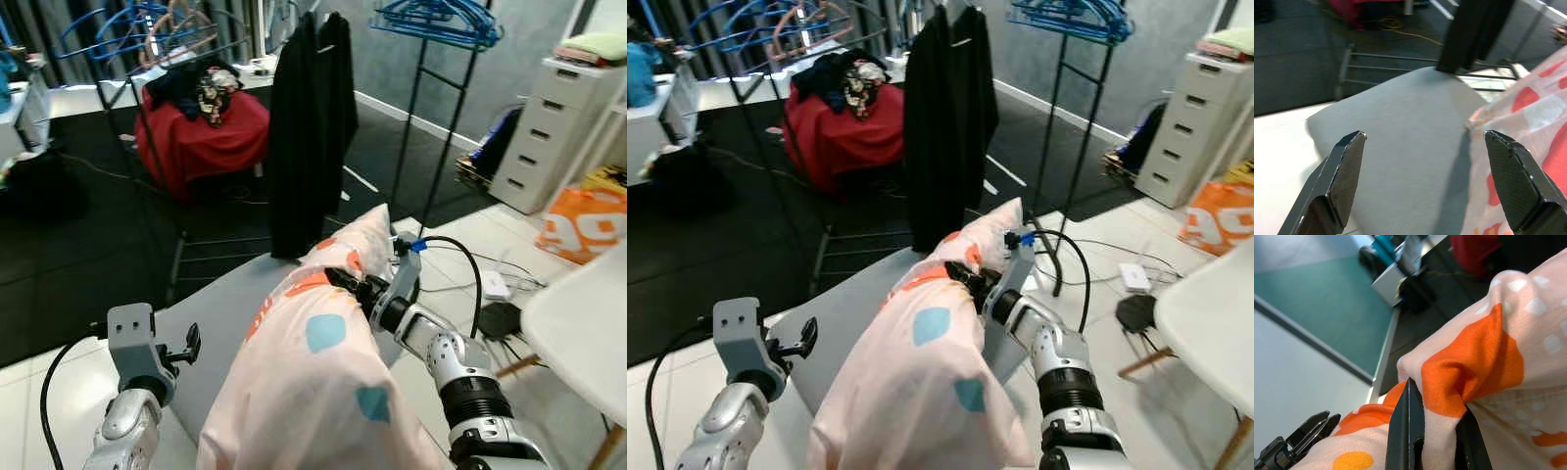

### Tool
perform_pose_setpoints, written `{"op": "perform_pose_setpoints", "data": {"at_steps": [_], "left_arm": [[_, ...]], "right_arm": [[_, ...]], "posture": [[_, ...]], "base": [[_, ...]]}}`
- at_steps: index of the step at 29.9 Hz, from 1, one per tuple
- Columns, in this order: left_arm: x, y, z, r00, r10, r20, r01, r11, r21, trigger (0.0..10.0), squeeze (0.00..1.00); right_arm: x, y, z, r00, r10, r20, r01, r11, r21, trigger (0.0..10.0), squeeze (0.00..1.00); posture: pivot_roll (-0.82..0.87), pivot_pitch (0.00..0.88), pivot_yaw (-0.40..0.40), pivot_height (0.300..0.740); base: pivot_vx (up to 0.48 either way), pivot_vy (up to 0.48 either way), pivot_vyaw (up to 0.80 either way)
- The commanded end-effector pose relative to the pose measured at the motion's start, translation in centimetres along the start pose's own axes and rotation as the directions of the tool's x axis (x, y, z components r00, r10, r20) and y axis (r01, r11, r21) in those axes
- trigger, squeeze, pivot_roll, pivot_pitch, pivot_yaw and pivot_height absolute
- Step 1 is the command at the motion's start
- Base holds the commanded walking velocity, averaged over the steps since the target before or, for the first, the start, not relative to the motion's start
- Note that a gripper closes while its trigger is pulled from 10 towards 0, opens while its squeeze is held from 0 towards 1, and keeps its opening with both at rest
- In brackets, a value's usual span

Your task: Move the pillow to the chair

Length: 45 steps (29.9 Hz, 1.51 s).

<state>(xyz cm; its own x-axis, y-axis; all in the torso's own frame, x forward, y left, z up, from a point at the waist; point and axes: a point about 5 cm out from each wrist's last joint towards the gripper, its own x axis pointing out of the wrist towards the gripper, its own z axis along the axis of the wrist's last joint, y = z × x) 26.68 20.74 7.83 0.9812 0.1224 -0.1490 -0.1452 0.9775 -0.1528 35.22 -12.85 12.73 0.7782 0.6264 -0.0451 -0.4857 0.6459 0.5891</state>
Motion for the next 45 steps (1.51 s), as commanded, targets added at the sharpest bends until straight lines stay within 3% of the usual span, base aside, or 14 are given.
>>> {"op": "perform_pose_setpoints", "data": {"at_steps": [1, 9, 26, 45], "left_arm": [[0.31, -0.77, 0.31, 1.0, -0.025, 0.002, 0.025, 1.0, -0.01, 10.0, 0.0], [0.52, -0.82, 0.79, 0.999, -0.033, 0.006, 0.033, 0.999, -0.009, 10.0, 0.0], [0.44, -0.51, 1.08, 1.0, -0.02, 0.008, 0.02, 1.0, -0.016, 10.0, 0.0], [0.48, -0.97, 1.0, 0.999, -0.033, 0.004, 0.034, 0.999, -0.026, 10.0, 0.0]], "right_arm": [[0.07, 0.9, 1.89, 0.996, 0.038, 0.078, -0.035, 0.999, -0.041, 10.0, 0.0], [0.09, 1.02, 2.27, 0.994, 0.043, 0.104, -0.04, 0.999, -0.035, 10.0, 0.0], [0.15, 1.31, 2.4, 0.995, 0.046, 0.094, -0.043, 0.999, -0.031, 10.0, 0.0], [-0.26, 0.57, 2.21, 0.999, 0.013, 0.035, -0.012, 1.0, -0.028, 10.0, 0.0]], "posture": [[-0.15, 0.005, -0.012, 0.74], [-0.15, 0.006, -0.016, 0.74], [-0.15, 0.008, -0.011, 0.74], [-0.16, 0.011, -0.013, 0.74]], "base": [[0.0, 0.0, -0.72], [0.0, -0.1, -0.18], [0.0, -0.48, 0.0], [0.0, -0.48, 0.0]]}}
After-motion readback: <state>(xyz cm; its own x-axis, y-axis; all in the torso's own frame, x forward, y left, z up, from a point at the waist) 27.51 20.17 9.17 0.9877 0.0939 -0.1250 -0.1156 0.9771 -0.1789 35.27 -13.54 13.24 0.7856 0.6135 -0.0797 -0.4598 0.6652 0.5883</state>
